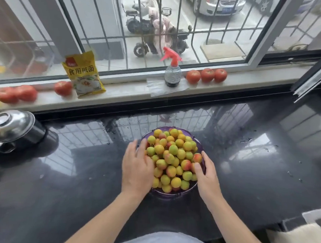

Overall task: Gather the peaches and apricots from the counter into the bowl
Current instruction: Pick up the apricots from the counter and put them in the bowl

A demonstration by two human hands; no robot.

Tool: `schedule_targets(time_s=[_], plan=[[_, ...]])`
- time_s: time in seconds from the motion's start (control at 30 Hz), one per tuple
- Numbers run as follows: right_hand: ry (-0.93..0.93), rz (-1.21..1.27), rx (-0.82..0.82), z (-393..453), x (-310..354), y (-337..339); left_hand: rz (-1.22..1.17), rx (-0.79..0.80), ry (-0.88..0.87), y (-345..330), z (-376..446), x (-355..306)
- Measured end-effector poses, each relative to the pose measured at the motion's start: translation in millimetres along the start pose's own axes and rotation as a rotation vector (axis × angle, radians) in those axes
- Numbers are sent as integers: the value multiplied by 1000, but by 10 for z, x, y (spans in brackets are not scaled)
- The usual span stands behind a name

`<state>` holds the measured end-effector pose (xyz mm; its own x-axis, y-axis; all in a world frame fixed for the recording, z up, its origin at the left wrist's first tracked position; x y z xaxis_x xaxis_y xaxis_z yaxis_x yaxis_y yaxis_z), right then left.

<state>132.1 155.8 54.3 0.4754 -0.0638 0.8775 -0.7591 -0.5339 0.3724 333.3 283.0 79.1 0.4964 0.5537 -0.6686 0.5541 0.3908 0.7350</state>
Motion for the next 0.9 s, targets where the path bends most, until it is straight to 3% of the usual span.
schedule_targets(time_s=[0.07,0.13,0.23,0.43,0.63,0.77,0.9], plan=[[27,-22,-16,-37,2,18,246,64,-374,-192,4,-456],[39,-67,7,-57,11,28,466,198,-475,-452,117,-578],[32,-94,13,-33,-18,122,522,210,-426,-523,224,-473],[4,-88,31,50,-47,152,96,67,-317,-263,-135,-88],[-32,-75,5,60,-10,42,-328,-50,139,-192,-213,128],[-28,-62,-26,34,-10,44,-277,-29,115,-285,-183,207],[89,-323,-61,-116,101,-7,-126,14,24,-329,-98,200]])
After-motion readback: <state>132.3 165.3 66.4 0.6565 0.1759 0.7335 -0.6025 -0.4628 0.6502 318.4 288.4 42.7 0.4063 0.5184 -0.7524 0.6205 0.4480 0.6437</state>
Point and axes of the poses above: each hand's wrist, its own z-axis towards the middle knuckle, its own y-axis out of the back of the hand, x = y × z, the point moved 4 cm from there along z, towards the middle knuckle, and after that the axes turned 6 degrees about x, right-handed, at the moved point
